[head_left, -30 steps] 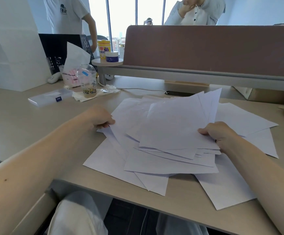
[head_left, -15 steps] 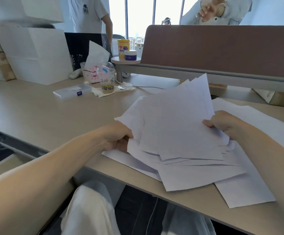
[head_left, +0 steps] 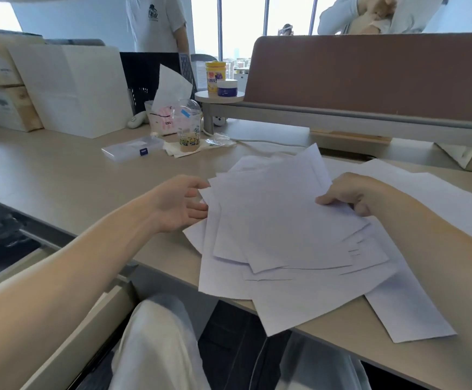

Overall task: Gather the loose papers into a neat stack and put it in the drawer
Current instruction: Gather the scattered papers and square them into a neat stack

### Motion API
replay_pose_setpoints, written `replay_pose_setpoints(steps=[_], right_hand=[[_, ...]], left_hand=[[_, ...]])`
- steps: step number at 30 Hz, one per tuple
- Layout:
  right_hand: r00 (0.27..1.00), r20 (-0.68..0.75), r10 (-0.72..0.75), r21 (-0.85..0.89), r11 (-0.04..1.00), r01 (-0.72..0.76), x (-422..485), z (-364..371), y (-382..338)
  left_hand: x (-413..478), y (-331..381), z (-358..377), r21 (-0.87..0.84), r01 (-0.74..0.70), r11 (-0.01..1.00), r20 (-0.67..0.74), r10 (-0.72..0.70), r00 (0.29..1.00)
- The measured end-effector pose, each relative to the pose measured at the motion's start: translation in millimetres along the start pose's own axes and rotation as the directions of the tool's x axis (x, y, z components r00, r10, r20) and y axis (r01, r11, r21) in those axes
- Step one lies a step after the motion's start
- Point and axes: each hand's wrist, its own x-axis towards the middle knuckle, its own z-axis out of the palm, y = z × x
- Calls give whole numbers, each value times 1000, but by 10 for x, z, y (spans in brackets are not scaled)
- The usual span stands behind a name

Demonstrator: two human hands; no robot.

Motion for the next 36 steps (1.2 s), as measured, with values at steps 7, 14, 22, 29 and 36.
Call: replay_pose_setpoints(steps=[7,14,22,29,36], right_hand=[[990,17,-141,71,988,139,-69,235,30],[938,-154,-309,333,878,344,-53,325,57],[837,-263,-480,542,644,540,-181,275,-377],[640,-376,-670,492,440,751,-359,74,-829],[597,-290,-748,467,434,770,-279,139,-779]], left_hand=[[233,-122,102,130,-106,986,-33,111,993],[313,-26,60,52,-268,962,114,261,959],[326,461,41,160,-670,725,0,679,735],[183,894,108,118,-854,507,-73,862,501],[307,738,164,155,-841,519,-45,854,519]])
